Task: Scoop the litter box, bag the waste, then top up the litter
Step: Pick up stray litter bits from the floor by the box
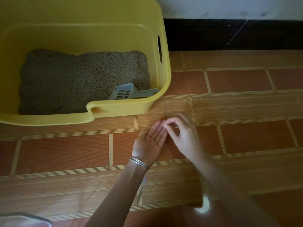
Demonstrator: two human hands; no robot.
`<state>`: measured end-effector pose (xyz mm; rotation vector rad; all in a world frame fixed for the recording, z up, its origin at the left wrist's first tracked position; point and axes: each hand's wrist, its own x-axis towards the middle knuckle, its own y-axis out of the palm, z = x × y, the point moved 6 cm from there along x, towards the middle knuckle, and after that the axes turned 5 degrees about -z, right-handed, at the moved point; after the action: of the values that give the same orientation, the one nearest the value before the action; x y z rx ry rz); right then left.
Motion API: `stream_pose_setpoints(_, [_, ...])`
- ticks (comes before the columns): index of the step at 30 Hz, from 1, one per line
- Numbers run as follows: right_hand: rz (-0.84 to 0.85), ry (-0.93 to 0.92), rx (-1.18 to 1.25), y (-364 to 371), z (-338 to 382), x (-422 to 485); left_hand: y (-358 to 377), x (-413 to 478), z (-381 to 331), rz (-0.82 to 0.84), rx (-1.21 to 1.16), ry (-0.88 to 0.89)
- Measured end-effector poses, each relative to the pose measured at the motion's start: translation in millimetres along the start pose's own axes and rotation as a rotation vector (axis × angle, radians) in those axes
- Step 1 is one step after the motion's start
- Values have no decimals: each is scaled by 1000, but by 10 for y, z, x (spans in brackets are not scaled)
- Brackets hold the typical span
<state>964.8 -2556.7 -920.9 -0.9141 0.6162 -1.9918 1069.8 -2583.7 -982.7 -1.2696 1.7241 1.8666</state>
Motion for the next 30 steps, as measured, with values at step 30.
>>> stream_pose_setpoints(30, [-76,222,-92,79,-686,7,-51,68,-173,31,42,22])
